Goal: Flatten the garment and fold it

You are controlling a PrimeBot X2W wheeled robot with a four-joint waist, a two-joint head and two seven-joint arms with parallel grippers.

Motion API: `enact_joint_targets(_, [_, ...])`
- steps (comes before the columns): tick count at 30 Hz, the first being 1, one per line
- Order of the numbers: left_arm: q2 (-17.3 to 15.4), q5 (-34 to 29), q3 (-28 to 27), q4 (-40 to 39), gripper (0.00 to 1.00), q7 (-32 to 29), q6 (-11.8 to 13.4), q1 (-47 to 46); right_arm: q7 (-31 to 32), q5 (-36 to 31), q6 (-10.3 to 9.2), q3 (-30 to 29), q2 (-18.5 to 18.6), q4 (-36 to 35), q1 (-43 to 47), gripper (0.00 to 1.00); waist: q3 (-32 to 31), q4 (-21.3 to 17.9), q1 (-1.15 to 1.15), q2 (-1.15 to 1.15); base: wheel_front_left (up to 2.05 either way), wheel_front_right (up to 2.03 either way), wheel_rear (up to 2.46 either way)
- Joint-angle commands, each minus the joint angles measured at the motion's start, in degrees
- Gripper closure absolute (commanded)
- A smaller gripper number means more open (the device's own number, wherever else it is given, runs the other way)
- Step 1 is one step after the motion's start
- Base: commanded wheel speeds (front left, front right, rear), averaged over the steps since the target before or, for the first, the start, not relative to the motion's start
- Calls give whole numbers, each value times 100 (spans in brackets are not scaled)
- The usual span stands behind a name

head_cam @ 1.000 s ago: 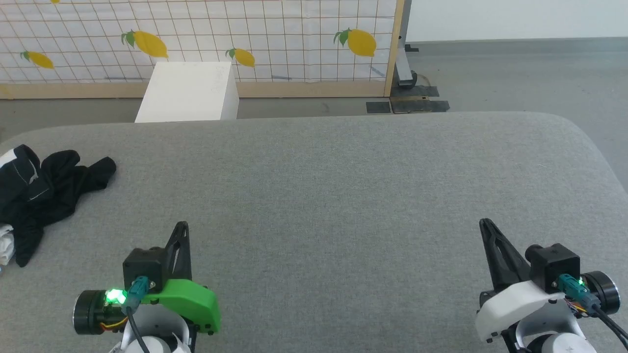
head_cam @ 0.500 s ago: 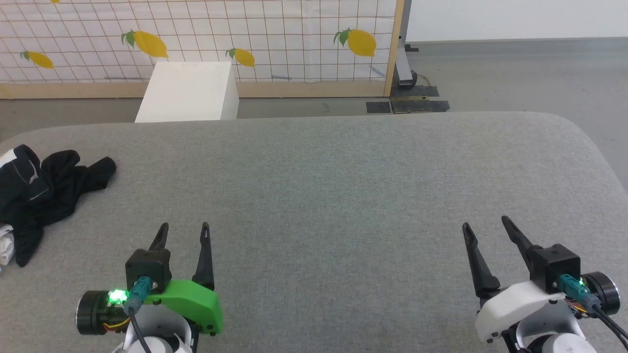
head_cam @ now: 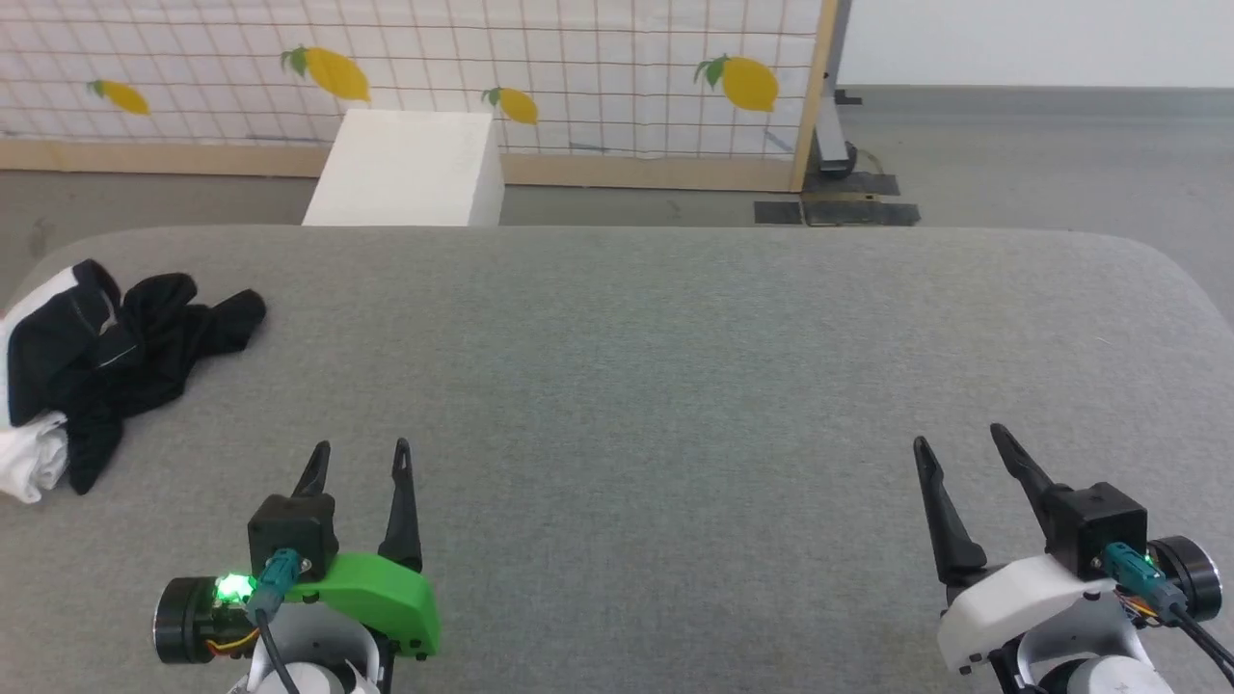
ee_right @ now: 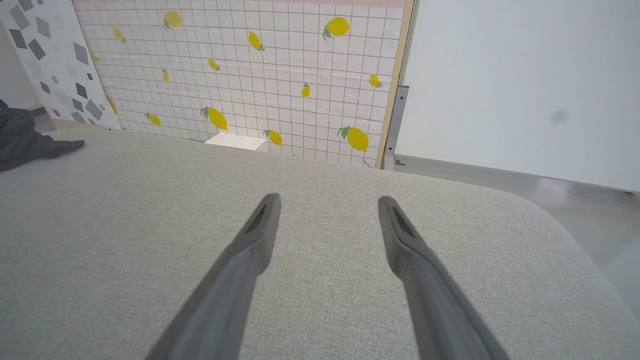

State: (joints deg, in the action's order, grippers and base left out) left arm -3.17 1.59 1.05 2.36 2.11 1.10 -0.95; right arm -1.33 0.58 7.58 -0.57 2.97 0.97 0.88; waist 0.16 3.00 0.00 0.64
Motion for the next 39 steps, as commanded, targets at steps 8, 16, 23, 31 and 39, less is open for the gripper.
enact_joint_targets(8, [-31,93,20,93,0,141,127,-111,-107,53,-2,11,-3,36,-124,0,10,369,0,-14,0,0,0])
enact_joint_targets(16, [-37,162,19,112,0,238,220,-108,-163,66,-3,34,-4,63,-156,0,22,705,0,-19,0,0,0])
enact_joint_targets(23, [-51,229,15,144,0,343,308,-92,-228,81,-3,53,-4,103,-203,0,29,1014,0,-23,0,0,0])
enact_joint_targets(31, [-58,299,10,202,0,437,383,-91,-279,109,-4,88,-5,136,-241,0,39,1239,0,-27,0,0,0])
enact_joint_targets(39, [-75,353,4,254,0,530,452,-97,-331,113,-4,107,-5,162,-269,0,53,1453,0,-31,0,0,0])
